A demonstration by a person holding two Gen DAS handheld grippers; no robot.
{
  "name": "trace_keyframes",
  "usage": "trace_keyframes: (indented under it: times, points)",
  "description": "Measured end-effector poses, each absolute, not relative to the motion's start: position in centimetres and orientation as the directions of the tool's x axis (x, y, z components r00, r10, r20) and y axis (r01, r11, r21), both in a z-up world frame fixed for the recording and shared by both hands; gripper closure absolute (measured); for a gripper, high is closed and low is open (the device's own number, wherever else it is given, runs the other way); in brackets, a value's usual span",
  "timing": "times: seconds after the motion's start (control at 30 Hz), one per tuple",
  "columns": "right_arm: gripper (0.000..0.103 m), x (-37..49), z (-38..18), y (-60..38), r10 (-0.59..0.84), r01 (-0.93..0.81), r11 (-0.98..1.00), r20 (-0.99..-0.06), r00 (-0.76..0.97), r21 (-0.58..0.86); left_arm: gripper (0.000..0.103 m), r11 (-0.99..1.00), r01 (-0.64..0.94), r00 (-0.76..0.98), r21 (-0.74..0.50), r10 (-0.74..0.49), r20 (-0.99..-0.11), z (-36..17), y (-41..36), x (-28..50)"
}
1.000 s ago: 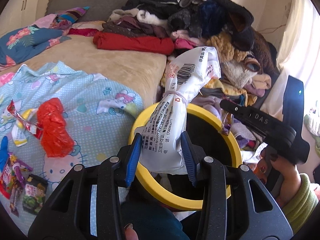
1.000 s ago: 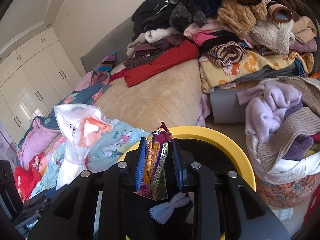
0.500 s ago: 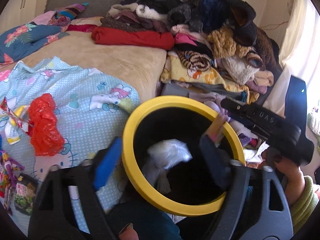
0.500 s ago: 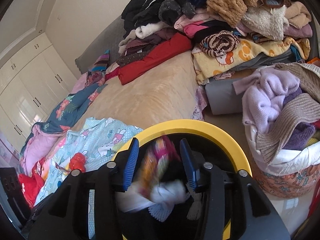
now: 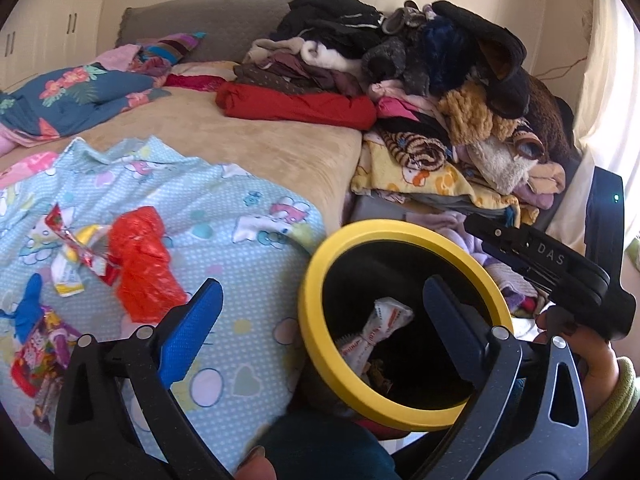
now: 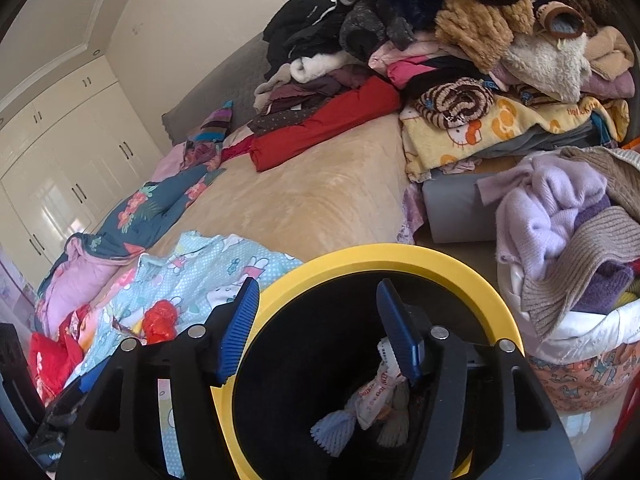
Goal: Collect trash
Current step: 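Open both grippers over the bin, dropping the bag and wrapper, then move both grippers back toward the red plastic bag on the bed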
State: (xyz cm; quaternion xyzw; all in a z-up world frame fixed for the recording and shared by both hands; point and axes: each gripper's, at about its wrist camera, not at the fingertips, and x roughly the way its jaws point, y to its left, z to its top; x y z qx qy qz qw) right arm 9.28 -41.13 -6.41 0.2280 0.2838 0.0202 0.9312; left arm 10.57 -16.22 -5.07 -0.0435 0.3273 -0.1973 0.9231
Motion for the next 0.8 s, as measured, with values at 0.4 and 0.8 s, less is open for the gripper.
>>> trace_keyframes:
  times: [0.4,0.8]
  points:
    - [0.039,8.8,-4.9,-37.6,0.188,0.005,0.929,-0.482,0.856,0.37,0.011,0.938,0.259,0.757,-0.23,-0.345,-0.555,-4.1,-12.9,10.8]
    - [0.031,7.6,-3.0,-33.8,0.205,-0.101,0.959,-0.402,0.892,0.265,0.011,0.957,0.182,0.814,-0.227,-0.276,-0.512,-2.8,-9.4,10.9]
